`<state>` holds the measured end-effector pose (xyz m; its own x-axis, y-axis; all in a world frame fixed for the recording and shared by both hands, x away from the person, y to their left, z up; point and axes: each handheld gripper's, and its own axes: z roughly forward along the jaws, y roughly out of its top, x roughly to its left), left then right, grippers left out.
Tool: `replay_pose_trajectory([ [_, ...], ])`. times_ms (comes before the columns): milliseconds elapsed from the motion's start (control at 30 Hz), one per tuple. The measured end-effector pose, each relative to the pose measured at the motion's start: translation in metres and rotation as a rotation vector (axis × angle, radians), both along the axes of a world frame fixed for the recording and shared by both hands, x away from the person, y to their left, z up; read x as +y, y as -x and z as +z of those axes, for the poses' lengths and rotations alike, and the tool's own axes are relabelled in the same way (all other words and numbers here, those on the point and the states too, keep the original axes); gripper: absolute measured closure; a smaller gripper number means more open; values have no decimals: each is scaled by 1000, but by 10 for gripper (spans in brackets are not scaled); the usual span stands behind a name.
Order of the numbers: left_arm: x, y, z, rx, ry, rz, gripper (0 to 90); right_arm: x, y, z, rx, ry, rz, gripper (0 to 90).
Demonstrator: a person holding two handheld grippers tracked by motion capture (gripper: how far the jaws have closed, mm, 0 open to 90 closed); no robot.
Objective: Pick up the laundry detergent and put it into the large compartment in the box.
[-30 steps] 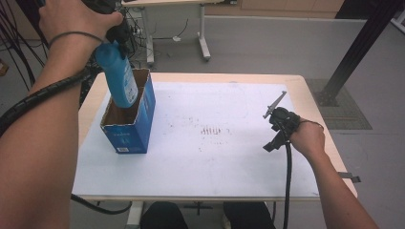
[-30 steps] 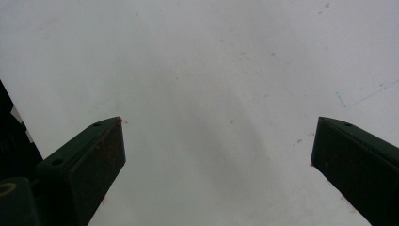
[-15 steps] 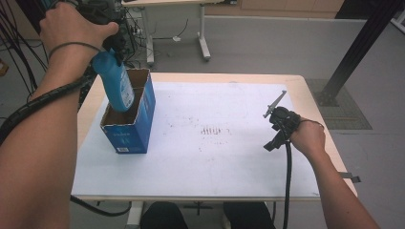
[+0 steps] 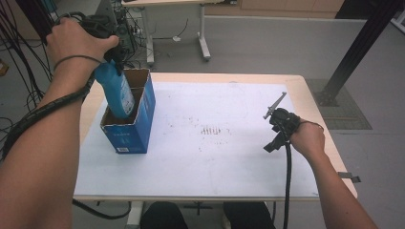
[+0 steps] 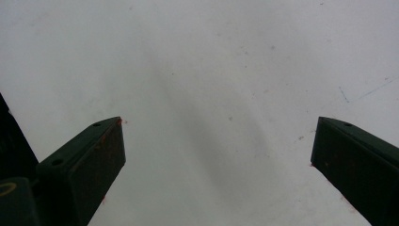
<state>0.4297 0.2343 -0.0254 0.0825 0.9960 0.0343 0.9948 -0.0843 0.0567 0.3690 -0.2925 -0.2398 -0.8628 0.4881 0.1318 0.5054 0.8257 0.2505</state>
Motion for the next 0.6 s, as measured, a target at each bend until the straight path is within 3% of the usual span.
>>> replay_pose_trajectory([
  [600, -5, -7, -47, 37, -15, -32, 377, -2, -1, -8, 17, 1, -9, 35],
])
